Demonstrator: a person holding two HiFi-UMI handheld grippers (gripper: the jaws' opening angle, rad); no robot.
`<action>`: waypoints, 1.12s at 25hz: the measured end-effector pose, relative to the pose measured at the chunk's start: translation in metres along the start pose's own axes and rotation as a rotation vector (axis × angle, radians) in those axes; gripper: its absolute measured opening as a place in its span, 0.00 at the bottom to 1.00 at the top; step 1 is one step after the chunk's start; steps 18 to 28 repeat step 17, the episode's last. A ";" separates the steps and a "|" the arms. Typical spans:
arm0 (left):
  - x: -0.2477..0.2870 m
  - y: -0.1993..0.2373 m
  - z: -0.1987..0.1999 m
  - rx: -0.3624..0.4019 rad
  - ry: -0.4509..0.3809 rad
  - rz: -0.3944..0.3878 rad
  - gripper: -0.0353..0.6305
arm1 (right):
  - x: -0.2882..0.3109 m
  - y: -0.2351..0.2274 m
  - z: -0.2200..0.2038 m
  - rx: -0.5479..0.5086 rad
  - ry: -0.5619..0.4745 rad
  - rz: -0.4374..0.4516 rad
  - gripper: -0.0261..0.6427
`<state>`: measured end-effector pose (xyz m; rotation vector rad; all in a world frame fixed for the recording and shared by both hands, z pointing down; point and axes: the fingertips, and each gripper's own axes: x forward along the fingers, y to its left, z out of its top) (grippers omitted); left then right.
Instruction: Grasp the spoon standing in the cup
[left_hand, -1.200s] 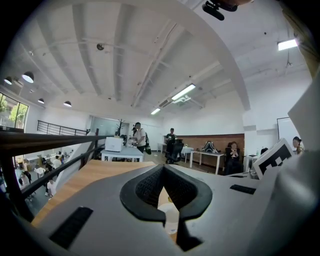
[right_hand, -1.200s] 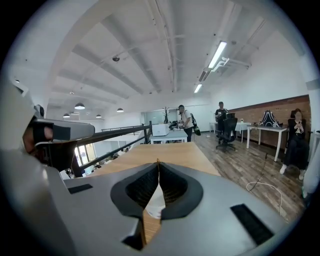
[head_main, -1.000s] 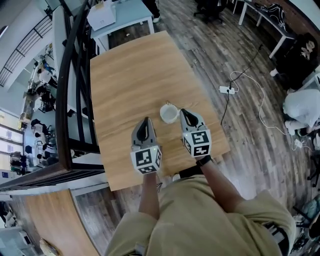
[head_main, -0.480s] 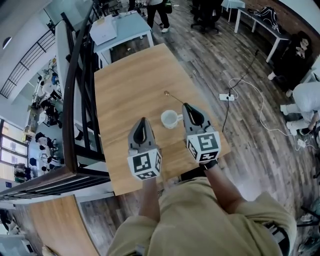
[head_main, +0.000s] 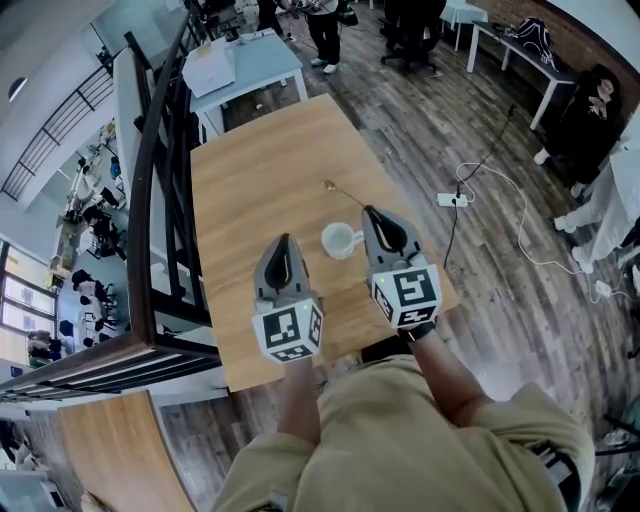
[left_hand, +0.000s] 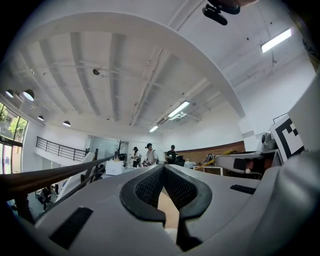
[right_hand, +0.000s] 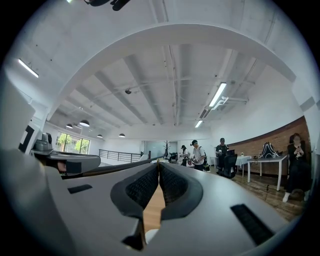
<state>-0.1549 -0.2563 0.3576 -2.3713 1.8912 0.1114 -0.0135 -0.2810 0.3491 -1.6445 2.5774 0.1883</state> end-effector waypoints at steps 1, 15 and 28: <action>-0.001 0.000 0.001 -0.002 -0.005 0.001 0.06 | -0.001 0.000 0.000 -0.002 -0.001 0.000 0.06; 0.007 -0.012 -0.011 -0.011 0.015 -0.015 0.06 | -0.005 -0.017 -0.005 -0.005 0.017 -0.027 0.06; 0.009 -0.015 -0.014 -0.012 0.019 -0.019 0.06 | -0.004 -0.020 -0.007 -0.003 0.022 -0.029 0.06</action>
